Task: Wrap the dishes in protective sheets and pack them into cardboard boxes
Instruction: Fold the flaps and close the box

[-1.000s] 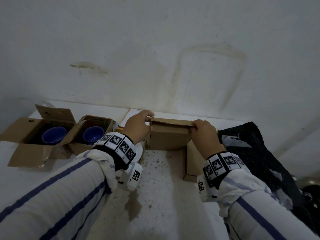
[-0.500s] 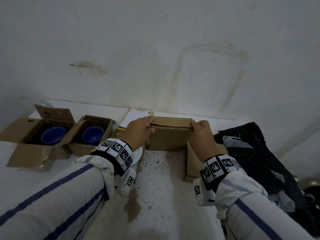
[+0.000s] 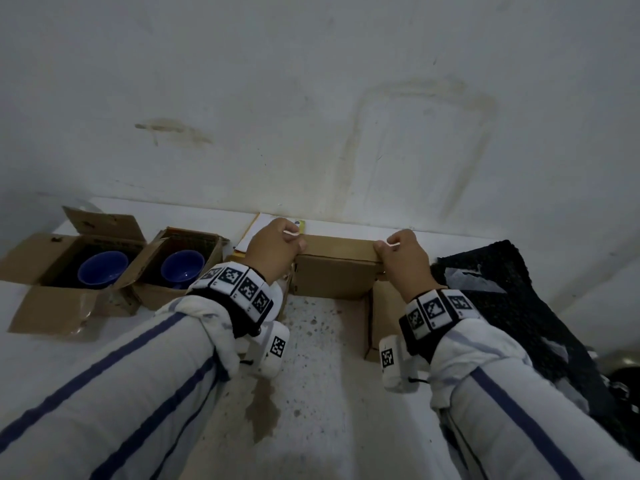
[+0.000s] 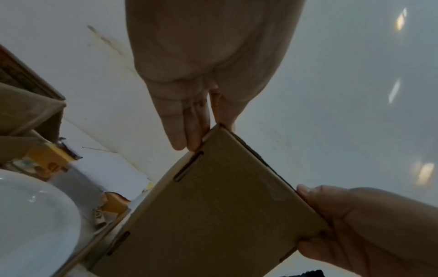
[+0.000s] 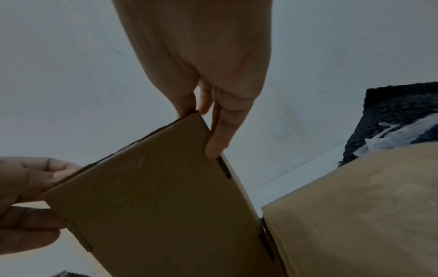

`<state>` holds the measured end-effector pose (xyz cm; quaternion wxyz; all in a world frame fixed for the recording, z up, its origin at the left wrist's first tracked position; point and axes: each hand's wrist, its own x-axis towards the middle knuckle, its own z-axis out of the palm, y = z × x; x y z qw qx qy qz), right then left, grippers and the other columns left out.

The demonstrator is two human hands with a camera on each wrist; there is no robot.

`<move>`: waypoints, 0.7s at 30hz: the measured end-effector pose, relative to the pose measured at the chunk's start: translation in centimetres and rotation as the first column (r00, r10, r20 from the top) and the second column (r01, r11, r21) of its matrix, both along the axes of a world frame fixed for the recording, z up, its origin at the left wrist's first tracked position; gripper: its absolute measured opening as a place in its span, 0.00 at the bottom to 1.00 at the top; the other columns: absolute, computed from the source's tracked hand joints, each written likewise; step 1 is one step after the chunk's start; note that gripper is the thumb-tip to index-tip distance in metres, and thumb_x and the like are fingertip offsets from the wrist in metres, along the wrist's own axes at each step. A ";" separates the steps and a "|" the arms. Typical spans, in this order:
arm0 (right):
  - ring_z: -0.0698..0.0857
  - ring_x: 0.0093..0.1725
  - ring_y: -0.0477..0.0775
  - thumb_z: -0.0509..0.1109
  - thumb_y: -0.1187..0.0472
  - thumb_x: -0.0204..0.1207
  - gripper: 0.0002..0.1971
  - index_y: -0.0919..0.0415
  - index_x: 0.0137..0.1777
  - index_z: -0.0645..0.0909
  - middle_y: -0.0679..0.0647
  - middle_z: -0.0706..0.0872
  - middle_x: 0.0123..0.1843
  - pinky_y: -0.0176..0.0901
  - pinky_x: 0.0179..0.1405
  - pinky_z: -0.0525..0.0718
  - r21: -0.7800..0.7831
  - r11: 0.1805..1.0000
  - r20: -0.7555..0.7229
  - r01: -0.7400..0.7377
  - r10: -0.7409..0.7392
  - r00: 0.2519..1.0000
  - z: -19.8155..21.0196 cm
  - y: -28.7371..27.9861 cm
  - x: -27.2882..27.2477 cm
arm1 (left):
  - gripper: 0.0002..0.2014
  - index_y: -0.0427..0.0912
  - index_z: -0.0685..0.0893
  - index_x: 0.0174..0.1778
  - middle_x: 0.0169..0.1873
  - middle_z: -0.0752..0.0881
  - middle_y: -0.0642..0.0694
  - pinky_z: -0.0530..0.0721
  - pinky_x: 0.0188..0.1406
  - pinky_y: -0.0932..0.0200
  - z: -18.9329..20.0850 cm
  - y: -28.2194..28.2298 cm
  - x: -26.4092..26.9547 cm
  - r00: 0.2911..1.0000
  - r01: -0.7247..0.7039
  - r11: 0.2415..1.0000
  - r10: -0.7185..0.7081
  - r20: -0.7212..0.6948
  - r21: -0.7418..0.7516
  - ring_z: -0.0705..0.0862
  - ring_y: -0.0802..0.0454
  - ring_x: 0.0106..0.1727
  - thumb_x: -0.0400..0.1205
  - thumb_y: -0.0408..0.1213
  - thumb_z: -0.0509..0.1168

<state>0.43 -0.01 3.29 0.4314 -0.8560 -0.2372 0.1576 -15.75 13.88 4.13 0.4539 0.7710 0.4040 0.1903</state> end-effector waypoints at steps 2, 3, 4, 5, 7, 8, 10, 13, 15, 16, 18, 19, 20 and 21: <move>0.82 0.54 0.62 0.63 0.55 0.81 0.12 0.58 0.61 0.75 0.55 0.79 0.49 0.62 0.51 0.87 0.023 0.999 -0.097 -0.034 0.036 0.995 0.0 0.1 0.1 | 0.15 0.39 0.82 0.62 0.52 0.85 0.40 0.84 0.58 0.46 0.0 0.2 -0.1 1.000 0.000 0.994 0.002 0.024 -0.107 0.85 0.40 0.52 0.81 0.39 0.67; 0.82 0.55 0.61 0.62 0.56 0.82 0.11 0.59 0.60 0.78 0.57 0.79 0.53 0.62 0.51 0.88 0.041 0.998 -0.138 -0.052 0.057 0.989 0.1 0.1 0.1 | 0.15 0.37 0.83 0.63 0.52 0.86 0.38 0.85 0.57 0.43 -0.1 0.3 -0.1 0.999 0.006 0.990 -0.001 0.035 -0.144 0.86 0.40 0.49 0.82 0.38 0.67; 0.81 0.55 0.61 0.61 0.58 0.83 0.09 0.60 0.56 0.80 0.59 0.80 0.54 0.62 0.51 0.88 0.065 0.996 -0.165 -0.061 0.071 0.984 0.1 0.1 0.2 | 0.14 0.35 0.84 0.61 0.50 0.87 0.37 0.86 0.56 0.42 -0.1 0.4 -0.2 0.999 0.010 0.986 -0.002 0.046 -0.168 0.86 0.41 0.44 0.82 0.37 0.66; 0.81 0.54 0.60 0.61 0.59 0.83 0.08 0.60 0.53 0.80 0.59 0.80 0.54 0.61 0.50 0.88 0.080 0.995 -0.172 -0.062 0.075 0.982 0.1 0.0 0.2 | 0.13 0.34 0.85 0.59 0.49 0.87 0.36 0.87 0.54 0.41 -0.1 0.3 -0.2 0.998 0.006 0.984 0.004 0.056 -0.178 0.86 0.42 0.40 0.82 0.36 0.66; 0.82 0.52 0.60 0.61 0.60 0.83 0.08 0.61 0.50 0.81 0.59 0.80 0.52 0.61 0.49 0.89 0.087 0.994 -0.152 -0.063 0.075 0.985 0.2 0.0 0.2 | 0.11 0.34 0.86 0.56 0.49 0.87 0.34 0.88 0.52 0.41 -0.1 0.2 -0.3 0.998 0.000 0.986 0.012 0.066 -0.167 0.84 0.44 0.36 0.82 0.35 0.66; 0.82 0.52 0.60 0.61 0.60 0.83 0.08 0.61 0.50 0.80 0.59 0.80 0.52 0.61 0.49 0.89 0.084 0.995 -0.145 -0.062 0.074 0.987 0.1 -0.1 0.1 | 0.10 0.35 0.86 0.55 0.49 0.87 0.34 0.87 0.53 0.41 -0.1 0.1 -0.4 0.998 -0.001 0.986 0.012 0.065 -0.164 0.84 0.44 0.37 0.82 0.35 0.66; 0.81 0.52 0.59 0.61 0.60 0.83 0.08 0.61 0.50 0.80 0.58 0.79 0.52 0.60 0.49 0.89 0.088 0.995 -0.159 -0.052 0.066 0.985 0.0 -0.5 -0.4 | 0.09 0.36 0.85 0.55 0.51 0.87 0.33 0.87 0.55 0.42 0.0 -0.2 -0.8 0.998 0.007 0.984 0.003 0.059 -0.179 0.85 0.43 0.41 0.82 0.35 0.66; 0.80 0.54 0.59 0.61 0.61 0.83 0.06 0.61 0.51 0.79 0.59 0.78 0.54 0.58 0.49 0.89 0.064 0.996 -0.199 -0.066 0.078 0.977 -0.2 -1.6 -1.3 | 0.12 0.38 0.83 0.60 0.55 0.84 0.36 0.87 0.53 0.48 0.2 -0.5 -1.6 0.999 0.045 0.963 -0.047 -0.003 -0.265 0.84 0.43 0.47 0.82 0.34 0.67; 0.79 0.56 0.59 0.62 0.65 0.82 0.06 0.60 0.54 0.79 0.59 0.77 0.58 0.55 0.48 0.88 0.018 0.990 -0.276 -0.138 0.138 0.951 -0.1 -2.6 -1.8 | 0.17 0.44 0.80 0.67 0.57 0.81 0.42 0.86 0.50 0.54 0.3 -0.9 -2.2 0.987 0.120 0.939 -0.148 -0.064 -0.324 0.84 0.45 0.49 0.81 0.31 0.66; 0.78 0.57 0.59 0.63 0.69 0.81 0.09 0.59 0.57 0.80 0.59 0.76 0.59 0.54 0.49 0.87 -0.021 0.980 -0.321 -0.195 0.178 0.930 0.0 -3.1 -2.0 | 0.19 0.45 0.79 0.69 0.58 0.80 0.43 0.86 0.51 0.54 0.2 -1.2 -2.6 0.974 0.159 0.925 -0.203 -0.095 -0.345 0.84 0.46 0.51 0.81 0.28 0.66; 0.77 0.58 0.58 0.63 0.76 0.76 0.18 0.58 0.62 0.79 0.57 0.75 0.61 0.53 0.55 0.86 -0.163 0.936 -0.306 -0.312 0.253 0.918 -0.2 -3.7 -2.7 | 0.21 0.43 0.79 0.69 0.59 0.78 0.44 0.85 0.58 0.52 -0.4 -1.9 -3.1 0.946 0.208 0.924 -0.274 -0.176 -0.322 0.82 0.45 0.57 0.80 0.25 0.66; 0.77 0.59 0.57 0.62 0.76 0.75 0.20 0.58 0.64 0.78 0.57 0.75 0.63 0.49 0.58 0.84 -0.275 0.895 -0.227 -0.351 0.294 0.928 -0.5 -3.8 -3.1 | 0.21 0.43 0.80 0.68 0.60 0.78 0.44 0.84 0.61 0.53 -0.8 -2.3 -3.2 0.931 0.224 0.933 -0.290 -0.220 -0.282 0.81 0.45 0.59 0.80 0.25 0.66; 0.77 0.61 0.57 0.61 0.75 0.75 0.21 0.57 0.66 0.78 0.57 0.74 0.67 0.45 0.59 0.81 -0.388 0.847 -0.132 -0.363 0.338 0.932 -0.9 -3.7 -3.7 | 0.21 0.42 0.80 0.68 0.61 0.78 0.44 0.82 0.62 0.54 -1.4 -2.6 -3.3 0.913 0.248 0.941 -0.307 -0.268 -0.231 0.80 0.46 0.61 0.79 0.24 0.67; 0.76 0.63 0.58 0.61 0.73 0.75 0.22 0.57 0.67 0.76 0.58 0.73 0.69 0.44 0.57 0.79 -0.480 0.804 -0.047 -0.352 0.377 0.925 -1.5 -3.6 -4.5 | 0.22 0.43 0.81 0.68 0.64 0.78 0.45 0.80 0.63 0.55 -2.0 -2.9 -3.3 0.887 0.280 0.944 -0.323 -0.330 -0.174 0.79 0.46 0.63 0.78 0.24 0.68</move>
